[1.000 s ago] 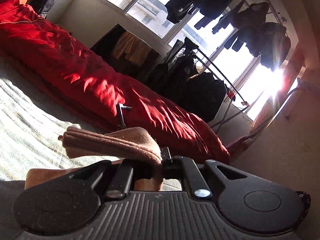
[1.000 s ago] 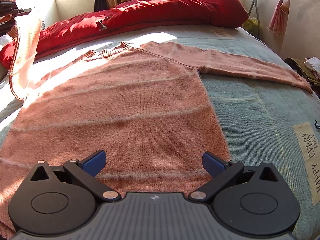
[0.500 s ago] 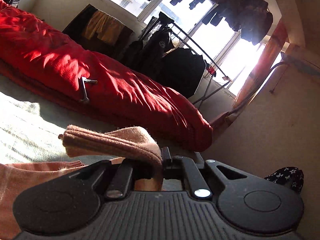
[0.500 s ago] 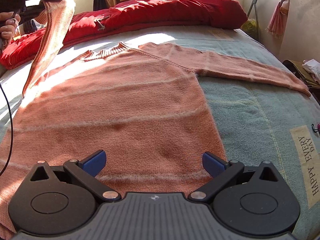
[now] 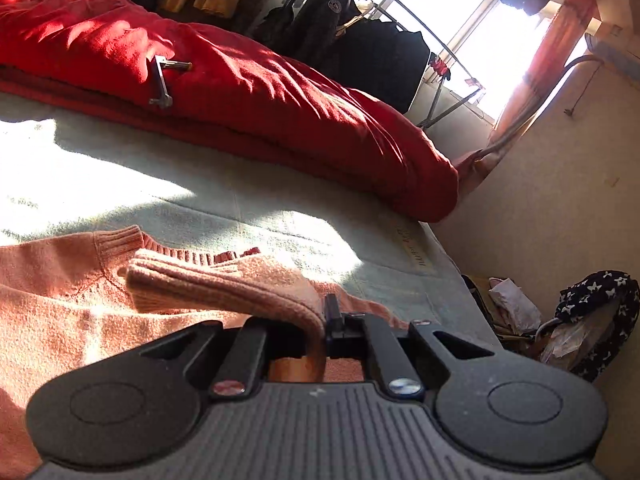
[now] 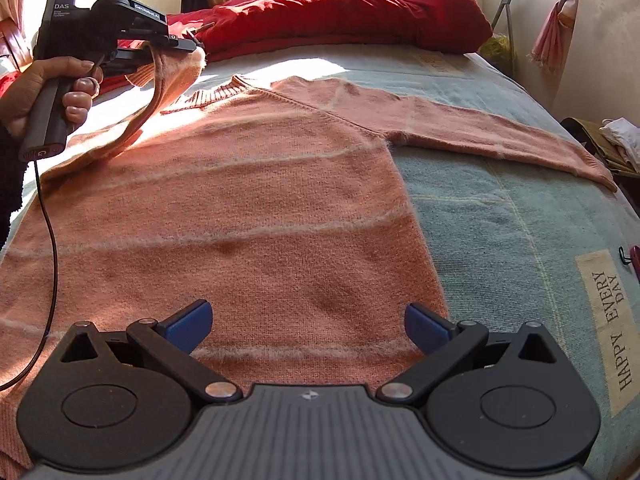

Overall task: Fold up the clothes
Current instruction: 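Lift the gripped sleeve and carry it across the sweater body with the left tool, then lower the sleeve onto the sweater body and open the left tool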

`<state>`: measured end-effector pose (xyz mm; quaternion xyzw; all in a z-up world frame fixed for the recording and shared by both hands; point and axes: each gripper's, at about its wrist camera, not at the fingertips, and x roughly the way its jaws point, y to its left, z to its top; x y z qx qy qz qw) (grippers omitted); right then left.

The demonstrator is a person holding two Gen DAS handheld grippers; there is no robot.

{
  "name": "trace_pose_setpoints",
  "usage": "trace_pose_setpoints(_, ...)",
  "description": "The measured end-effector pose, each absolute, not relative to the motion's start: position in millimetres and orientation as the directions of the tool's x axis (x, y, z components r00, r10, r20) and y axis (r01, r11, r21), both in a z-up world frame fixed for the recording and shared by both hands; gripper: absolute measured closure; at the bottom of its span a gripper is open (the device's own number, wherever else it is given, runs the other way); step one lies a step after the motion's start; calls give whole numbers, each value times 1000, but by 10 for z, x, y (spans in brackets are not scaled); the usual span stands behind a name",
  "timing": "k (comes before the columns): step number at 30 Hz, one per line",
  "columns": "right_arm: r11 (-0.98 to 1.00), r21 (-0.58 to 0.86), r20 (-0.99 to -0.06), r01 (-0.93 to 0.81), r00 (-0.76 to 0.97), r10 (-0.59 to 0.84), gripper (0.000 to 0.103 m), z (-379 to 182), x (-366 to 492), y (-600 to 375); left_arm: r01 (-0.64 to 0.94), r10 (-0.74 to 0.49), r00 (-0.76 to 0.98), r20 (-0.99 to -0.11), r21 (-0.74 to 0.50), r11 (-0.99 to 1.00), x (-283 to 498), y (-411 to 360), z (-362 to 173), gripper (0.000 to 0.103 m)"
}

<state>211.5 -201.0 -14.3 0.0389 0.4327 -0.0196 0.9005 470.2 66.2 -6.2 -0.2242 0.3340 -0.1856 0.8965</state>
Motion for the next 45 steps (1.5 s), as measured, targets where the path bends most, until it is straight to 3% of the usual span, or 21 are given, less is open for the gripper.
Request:
trace_pose_setpoints(9, 997, 39, -797, 73, 604, -13, 0, -188, 2163, -1974, 256, -438, 675, -594, -369, 893, 4708, 345, -221, 92)
trace_pose_setpoints(12, 997, 35, -802, 72, 597, -16, 0, -204, 2181, -1973, 291, -420, 680, -601, -305, 907, 4675, 218, -230, 84)
trace_pose_setpoints(17, 996, 36, -805, 78, 593, -18, 0, -221, 2174, -1964, 357, -399, 680, -615, -197, 913, 4628, -22, -232, 62)
trace_pose_setpoints(21, 996, 37, -807, 83, 590, -19, 0, -233, 2165, -1956, 407, -373, 688, -622, -94, 909, 4585, -223, -252, 55)
trace_pose_setpoints(26, 995, 36, -809, 89, 587, -23, 0, -242, 2153, -1947, 506, -339, 678, -652, 80, 859, 4531, -528, -343, 32)
trace_pose_setpoints(39, 995, 29, -817, 93, 575, -30, 0, -261, 2197, -1948, 564, -217, 714, -665, 365, 741, 4406, -891, -434, 29)
trace_pose_setpoints(45, 996, 32, -820, 84, 572, -22, 0, -280, 2217, -1935, 584, -232, 715, -659, 382, 716, 4342, -901, -380, 28)
